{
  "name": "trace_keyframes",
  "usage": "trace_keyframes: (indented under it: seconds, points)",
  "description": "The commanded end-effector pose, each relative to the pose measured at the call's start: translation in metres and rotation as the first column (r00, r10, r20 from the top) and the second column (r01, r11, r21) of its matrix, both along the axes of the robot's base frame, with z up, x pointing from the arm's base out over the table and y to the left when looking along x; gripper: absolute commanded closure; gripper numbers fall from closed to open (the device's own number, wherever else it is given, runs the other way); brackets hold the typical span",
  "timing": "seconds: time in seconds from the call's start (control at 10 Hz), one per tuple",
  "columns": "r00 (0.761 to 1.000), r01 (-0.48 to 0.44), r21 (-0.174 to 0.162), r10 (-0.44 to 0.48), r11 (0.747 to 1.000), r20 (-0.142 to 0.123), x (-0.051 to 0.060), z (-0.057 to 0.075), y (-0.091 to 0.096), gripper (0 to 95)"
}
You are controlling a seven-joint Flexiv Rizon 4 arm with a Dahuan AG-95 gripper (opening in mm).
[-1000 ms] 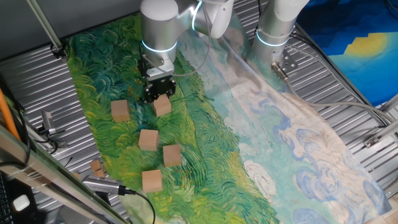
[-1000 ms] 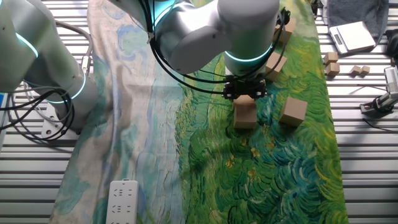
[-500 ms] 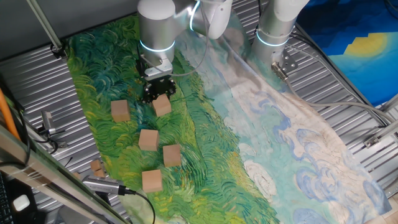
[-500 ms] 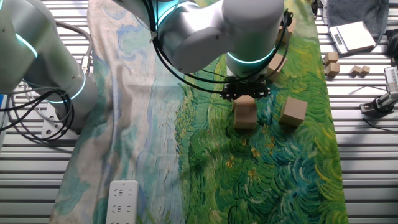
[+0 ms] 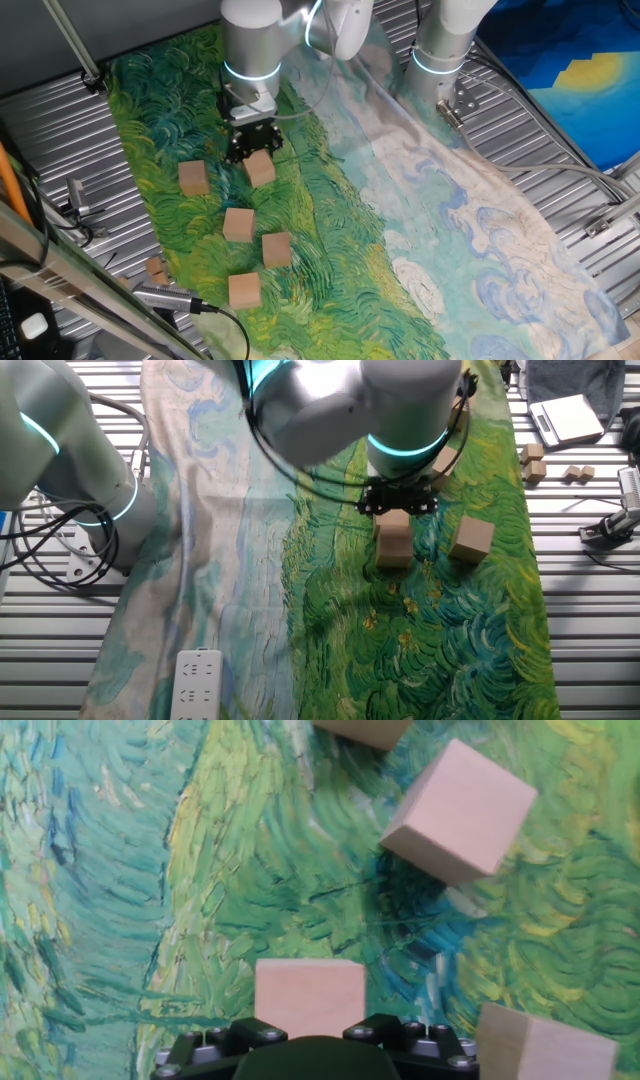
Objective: Stack the blocks into a pyramid shape
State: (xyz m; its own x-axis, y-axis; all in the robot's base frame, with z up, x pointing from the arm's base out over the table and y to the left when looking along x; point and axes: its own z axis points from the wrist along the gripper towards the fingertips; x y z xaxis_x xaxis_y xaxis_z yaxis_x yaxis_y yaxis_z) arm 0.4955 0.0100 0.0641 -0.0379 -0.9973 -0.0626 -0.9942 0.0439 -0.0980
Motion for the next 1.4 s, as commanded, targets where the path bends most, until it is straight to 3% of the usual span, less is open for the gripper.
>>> trace_keyframes:
  seconds: [0.1, 0.2, 0.4, 0.8, 1.1, 1.4]
  points:
    - [0.998, 0.057, -0.005, -0.057, 0.998, -0.004, -0.006, 0.025, 0.004, 19.0]
    - [0.992, 0.129, -0.023, -0.130, 0.991, -0.005, -0.010, 0.036, 0.011, 57.0]
    - [0.976, 0.218, -0.034, -0.219, 0.975, -0.014, -0.017, 0.046, 0.027, 95.0]
    - [0.966, 0.256, -0.035, -0.257, 0.966, -0.024, -0.033, 0.044, 0.058, 95.0]
    - [0.964, 0.264, -0.058, -0.266, 0.963, -0.027, -0.040, 0.040, 0.077, 95.0]
    - [0.953, 0.298, -0.050, -0.300, 0.953, -0.032, -0.041, 0.039, 0.081, 95.0]
